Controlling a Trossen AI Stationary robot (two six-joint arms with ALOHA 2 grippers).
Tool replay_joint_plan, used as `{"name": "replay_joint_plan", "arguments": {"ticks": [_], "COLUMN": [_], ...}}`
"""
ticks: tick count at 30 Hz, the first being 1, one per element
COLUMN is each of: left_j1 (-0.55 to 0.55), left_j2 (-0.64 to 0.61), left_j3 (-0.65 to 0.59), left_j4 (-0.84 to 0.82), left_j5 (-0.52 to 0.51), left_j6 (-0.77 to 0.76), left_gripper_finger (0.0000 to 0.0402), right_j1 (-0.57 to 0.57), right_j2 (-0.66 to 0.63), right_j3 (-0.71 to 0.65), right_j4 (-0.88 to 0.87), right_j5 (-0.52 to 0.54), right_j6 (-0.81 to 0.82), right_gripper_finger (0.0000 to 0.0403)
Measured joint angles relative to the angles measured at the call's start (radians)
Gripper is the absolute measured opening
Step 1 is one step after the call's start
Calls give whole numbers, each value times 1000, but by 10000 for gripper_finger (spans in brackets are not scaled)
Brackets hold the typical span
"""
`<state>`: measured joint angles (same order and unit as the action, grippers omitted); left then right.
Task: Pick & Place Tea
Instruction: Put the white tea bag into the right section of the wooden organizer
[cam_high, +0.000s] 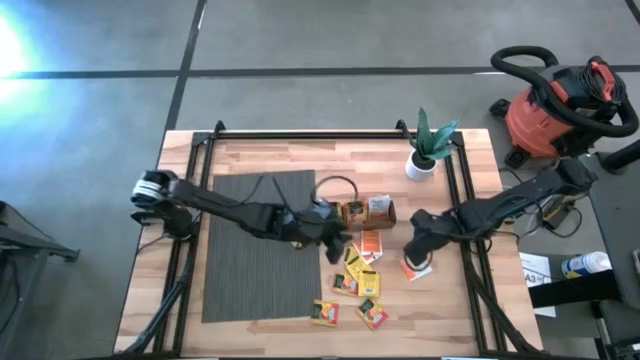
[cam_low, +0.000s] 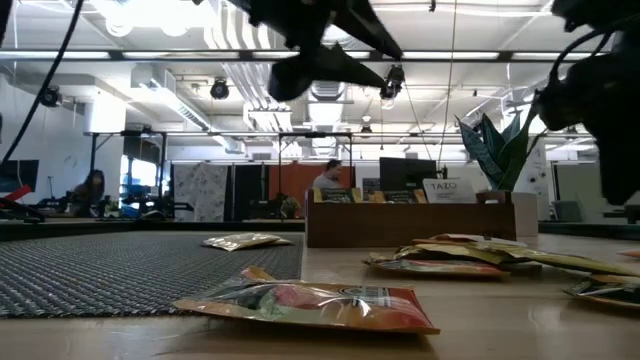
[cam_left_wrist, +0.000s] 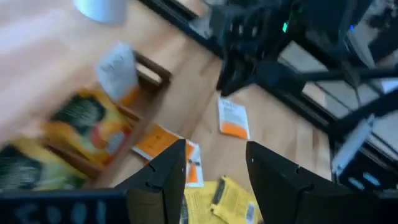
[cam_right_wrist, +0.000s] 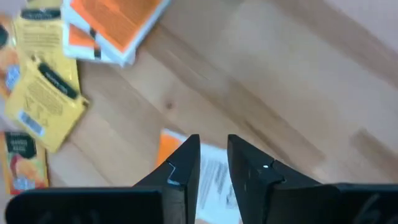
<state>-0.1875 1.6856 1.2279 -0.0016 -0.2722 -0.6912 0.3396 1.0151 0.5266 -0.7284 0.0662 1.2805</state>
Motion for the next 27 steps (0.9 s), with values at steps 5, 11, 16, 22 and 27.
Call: {"name": "replay_joint_plan", "arguments": {"ticks": [5, 11, 16, 22, 27], "left_j1": [1, 1, 1, 5, 6], "left_j2": [115, 208, 292, 360, 379], "left_j3": [85, 247, 382, 526, 576], "left_j4": [-9, -7, -36, -111, -160], "left_j5": [45, 43, 39, 38, 40], "left_j6": [-3, -18, -12, -20, 14], "left_gripper_finger": [161, 161, 161, 161, 161], "right_j1": [126, 238, 250, 250, 250], "right_j2": [-3, -5, -5, -5, -4], "right_j3": [9, 5, 4, 3, 3], "right_j4": [-42, -18, -13, -7, 10], "right_j5": [19, 91, 94, 138, 161], "right_j6": [128, 226, 228, 180, 180], "right_gripper_finger": [79, 79, 79, 79, 79]}}
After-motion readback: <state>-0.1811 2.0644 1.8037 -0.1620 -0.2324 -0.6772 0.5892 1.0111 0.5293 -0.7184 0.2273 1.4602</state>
